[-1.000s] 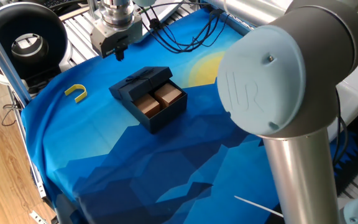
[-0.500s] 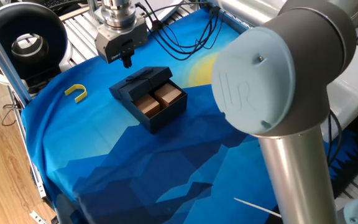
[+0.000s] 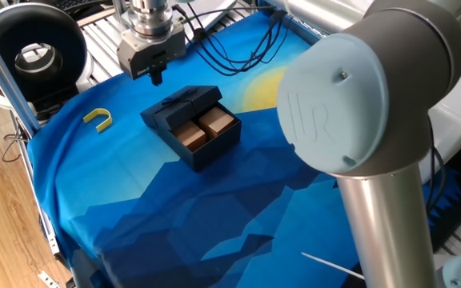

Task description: Slide the outer casing onto the gift box

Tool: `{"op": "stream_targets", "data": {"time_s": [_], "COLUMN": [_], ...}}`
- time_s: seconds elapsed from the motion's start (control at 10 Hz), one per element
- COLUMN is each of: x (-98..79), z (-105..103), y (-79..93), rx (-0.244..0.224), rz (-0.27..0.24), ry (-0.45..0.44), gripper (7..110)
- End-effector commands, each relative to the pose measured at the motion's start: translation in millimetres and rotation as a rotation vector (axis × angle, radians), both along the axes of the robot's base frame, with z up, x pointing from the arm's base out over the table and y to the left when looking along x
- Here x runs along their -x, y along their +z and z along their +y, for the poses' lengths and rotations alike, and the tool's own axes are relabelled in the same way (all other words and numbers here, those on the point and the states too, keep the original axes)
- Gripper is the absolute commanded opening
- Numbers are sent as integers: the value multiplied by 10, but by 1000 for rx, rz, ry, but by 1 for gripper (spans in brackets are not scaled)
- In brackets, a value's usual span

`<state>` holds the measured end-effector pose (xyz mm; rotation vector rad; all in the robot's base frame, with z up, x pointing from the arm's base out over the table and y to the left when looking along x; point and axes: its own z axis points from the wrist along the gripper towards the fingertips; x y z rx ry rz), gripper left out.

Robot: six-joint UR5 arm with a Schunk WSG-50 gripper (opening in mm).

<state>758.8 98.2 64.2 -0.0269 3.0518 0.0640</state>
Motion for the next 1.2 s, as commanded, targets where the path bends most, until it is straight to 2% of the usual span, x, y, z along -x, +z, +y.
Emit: {"op": "stream_targets", "data": {"time_s": [0.0, 0.1, 0.4, 0.6, 0.8, 1.1], "x": [-240, -257, -348, -301, -208, -257], "z": [64, -27, -97, -145, -203, -200], "y": [51, -79, -382, -404, -316, -489], "rx": [-31, 5, 19, 36, 42, 31], "rz": [-98, -89, -83, -65, -33, -28], "ry": [3, 17, 20, 30, 44, 44], "gripper": [7, 7, 7, 7, 7, 7]}}
